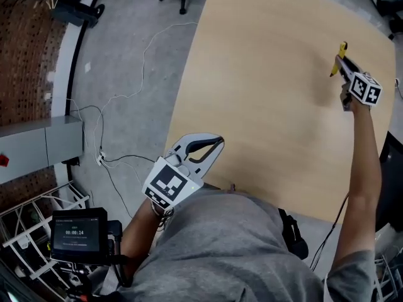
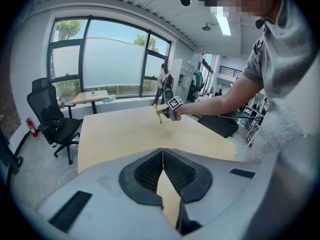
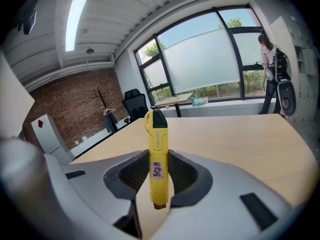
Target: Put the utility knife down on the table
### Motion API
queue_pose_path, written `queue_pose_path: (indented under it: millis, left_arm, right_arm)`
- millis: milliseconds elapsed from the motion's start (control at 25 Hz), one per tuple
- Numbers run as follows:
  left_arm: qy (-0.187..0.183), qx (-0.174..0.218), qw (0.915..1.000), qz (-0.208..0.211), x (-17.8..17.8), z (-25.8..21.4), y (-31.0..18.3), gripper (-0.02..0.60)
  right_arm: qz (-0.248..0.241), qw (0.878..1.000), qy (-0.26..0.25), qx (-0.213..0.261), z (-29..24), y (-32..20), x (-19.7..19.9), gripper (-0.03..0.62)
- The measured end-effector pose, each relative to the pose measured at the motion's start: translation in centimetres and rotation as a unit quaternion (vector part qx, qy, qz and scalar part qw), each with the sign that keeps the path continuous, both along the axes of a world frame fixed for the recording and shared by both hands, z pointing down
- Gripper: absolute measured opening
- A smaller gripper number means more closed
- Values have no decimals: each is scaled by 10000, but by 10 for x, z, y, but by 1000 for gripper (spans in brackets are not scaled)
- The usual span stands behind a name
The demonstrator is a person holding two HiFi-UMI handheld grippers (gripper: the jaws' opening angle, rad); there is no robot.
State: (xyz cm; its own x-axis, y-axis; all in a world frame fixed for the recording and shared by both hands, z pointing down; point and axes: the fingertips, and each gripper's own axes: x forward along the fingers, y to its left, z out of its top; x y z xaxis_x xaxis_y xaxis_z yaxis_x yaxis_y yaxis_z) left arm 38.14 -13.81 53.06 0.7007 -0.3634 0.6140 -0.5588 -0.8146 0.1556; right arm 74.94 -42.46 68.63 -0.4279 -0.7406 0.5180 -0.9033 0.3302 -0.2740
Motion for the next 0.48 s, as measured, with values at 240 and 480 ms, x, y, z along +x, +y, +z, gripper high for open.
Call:
queue_pose_path:
  millis: [240, 480]
  left_arm:
    - [52, -35, 10000, 34, 6, 0, 0, 5]
    - [-14, -2, 9999, -128, 8, 21, -24, 6]
  right_arm:
    - [-98, 9996, 135, -230, 18, 5, 2, 117]
    - [-245, 9986, 243, -402, 30, 5, 6, 118]
